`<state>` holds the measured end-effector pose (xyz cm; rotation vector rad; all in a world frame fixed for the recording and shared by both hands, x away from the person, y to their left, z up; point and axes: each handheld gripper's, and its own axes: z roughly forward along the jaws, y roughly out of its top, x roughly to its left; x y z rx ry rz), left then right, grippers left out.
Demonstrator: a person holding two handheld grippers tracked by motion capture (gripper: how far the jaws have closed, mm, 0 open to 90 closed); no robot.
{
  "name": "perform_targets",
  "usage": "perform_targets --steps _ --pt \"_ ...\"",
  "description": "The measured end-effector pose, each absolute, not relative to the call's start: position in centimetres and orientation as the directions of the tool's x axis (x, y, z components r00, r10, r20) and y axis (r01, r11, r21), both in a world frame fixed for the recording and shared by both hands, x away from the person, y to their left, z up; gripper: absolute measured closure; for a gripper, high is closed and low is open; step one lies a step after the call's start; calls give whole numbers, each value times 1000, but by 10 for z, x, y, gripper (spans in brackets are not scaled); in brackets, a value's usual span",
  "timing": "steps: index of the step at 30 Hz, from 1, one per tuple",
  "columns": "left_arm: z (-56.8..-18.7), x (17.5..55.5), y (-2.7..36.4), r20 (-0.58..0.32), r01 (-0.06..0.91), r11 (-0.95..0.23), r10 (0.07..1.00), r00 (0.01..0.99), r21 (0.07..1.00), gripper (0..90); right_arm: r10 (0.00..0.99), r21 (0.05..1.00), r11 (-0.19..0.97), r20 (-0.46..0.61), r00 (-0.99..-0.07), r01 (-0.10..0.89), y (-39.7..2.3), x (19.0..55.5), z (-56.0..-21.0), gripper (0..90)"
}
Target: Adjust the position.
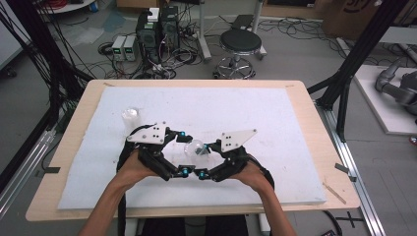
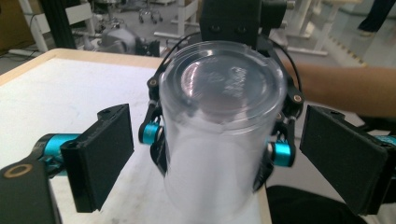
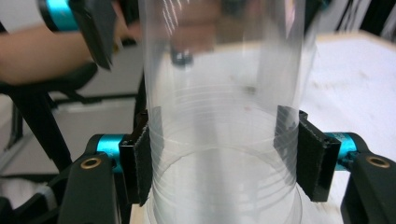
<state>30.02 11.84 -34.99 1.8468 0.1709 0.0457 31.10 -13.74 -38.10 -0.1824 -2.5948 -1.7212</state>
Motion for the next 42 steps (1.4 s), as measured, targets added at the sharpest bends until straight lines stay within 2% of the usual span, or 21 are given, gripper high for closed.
perform_targets --steps 4,11,18,28,42 --pt "-339 300 122 -5 72 -404 166 986 912 105 86 873 478 60 -994 94 -138 310 -372 332" --pt "-324 299 119 7 89 -601 156 988 795 122 91 772 630 37 -995 87 -135 311 -360 333" --pt "-315 299 112 39 59 -698 124 991 714 136 86 629 775 -7 -996 63 -126 311 -349 334" --pt "-311 300 109 32 69 -731 124 992 679 137 77 556 829 1 -997 64 -123 311 -339 336" --pt "-318 305 86 20 58 -724 99 995 687 144 66 535 842 8 -998 60 -119 310 -338 337"
